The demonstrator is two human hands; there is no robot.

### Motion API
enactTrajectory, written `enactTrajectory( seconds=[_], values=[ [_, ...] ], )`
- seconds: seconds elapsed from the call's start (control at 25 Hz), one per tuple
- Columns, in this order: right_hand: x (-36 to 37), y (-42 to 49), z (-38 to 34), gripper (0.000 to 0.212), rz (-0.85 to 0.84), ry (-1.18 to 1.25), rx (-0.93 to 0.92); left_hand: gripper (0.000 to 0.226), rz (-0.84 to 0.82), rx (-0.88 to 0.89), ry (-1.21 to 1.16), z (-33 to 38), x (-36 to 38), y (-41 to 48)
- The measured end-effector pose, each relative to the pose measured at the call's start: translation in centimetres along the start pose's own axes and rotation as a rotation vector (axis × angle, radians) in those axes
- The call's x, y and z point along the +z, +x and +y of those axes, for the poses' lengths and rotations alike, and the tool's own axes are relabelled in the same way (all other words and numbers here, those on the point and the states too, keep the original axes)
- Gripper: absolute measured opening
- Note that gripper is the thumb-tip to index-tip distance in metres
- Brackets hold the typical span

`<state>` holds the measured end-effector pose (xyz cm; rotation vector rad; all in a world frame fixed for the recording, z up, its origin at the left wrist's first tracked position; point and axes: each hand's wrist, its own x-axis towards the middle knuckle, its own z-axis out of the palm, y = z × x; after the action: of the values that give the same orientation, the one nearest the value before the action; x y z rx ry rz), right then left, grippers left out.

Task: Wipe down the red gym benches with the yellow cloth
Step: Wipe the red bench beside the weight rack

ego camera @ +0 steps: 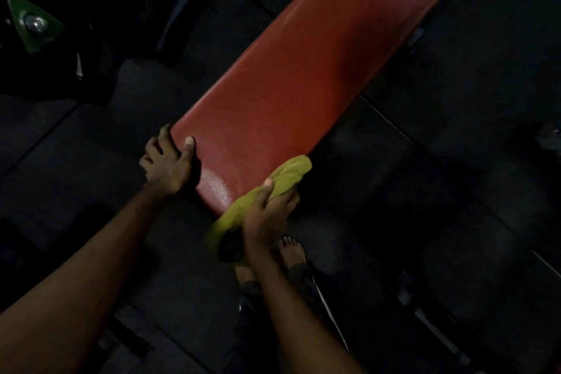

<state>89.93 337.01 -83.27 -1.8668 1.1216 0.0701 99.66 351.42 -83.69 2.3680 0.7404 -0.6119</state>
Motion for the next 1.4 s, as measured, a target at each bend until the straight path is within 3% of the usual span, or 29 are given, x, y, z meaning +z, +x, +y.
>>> enactTrajectory(
  seconds=[0.12, 0.28, 0.4, 0.48, 0.56, 0.64, 0.8, 0.92, 1.0, 1.08, 1.16, 1.32, 1.4],
  values=[
    [0.4, -3.3, 0.9, 0.083, -0.097, -0.020, 0.018, 0.068, -0.046, -0.001, -0.039, 0.0, -0.7, -0.4],
    [0.8, 2.1, -0.6, 0.057, 0.029, -0.019, 0.050, 0.061, -0.020, 0.107, -0.154, -1.7, -1.3, -0.7],
    [-0.8, 2.1, 0.1, 0.057, 0.061, -0.172, -0.256, 0.049, 0.069, 0.078, -0.521, -4.0, -1.8, -1.8],
    [-2.4, -0.3, 1.8, 0.051, -0.088, -0.443, -0.623, 0.041, 0.005, 0.007, -0.726, -5.0, -3.0, -1.7],
    [-3.9, -1.9, 3.6, 0.060, -0.272, -0.701, -0.918, 0.039, -0.113, -0.056, -0.882, -5.6, -4.6, -1.0],
    [-4.5, -2.0, 3.9, 0.069, -0.410, -0.808, -1.052, 0.056, -0.233, -0.088, -0.945, -5.9, -5.9, 0.0],
    [-3.3, -1.8, 0.9, 0.062, -0.525, -1.013, -1.279, 0.086, -0.341, 0.004, -0.876, -7.3, -6.4, 0.9],
    [-0.6, -2.7, -2.6, 0.059, -0.666, -1.216, -1.340, 0.090, -0.300, 0.010, -0.895, -7.9, -6.0, 0.6],
    [1.6, -3.7, -4.7, 0.057, -0.734, -1.279, -1.332, 0.088, -0.144, -0.049, -0.962, -8.5, -5.7, 0.4],
    [4.2, -3.8, -7.2, 0.052, -0.696, -1.250, -1.345, 0.084, 0.052, -0.159, -1.074, -9.7, -5.3, 0.2],
    [6.5, -3.0, -9.8, 0.046, -0.667, -1.179, -1.355, 0.079, 0.146, -0.239, -1.149, -10.5, -4.8, -0.3],
    [8.8, -1.3, -13.2, 0.034, -0.803, -1.116, -1.411, 0.076, 0.054, -0.197, -1.150, -10.2, -4.1, -1.4],
    [8.9, 1.3, -14.1, 0.035, -0.713, -1.071, -1.379, 0.075, 0.027, -0.183, -1.169, -9.1, -4.1, -1.2]
  ],
)
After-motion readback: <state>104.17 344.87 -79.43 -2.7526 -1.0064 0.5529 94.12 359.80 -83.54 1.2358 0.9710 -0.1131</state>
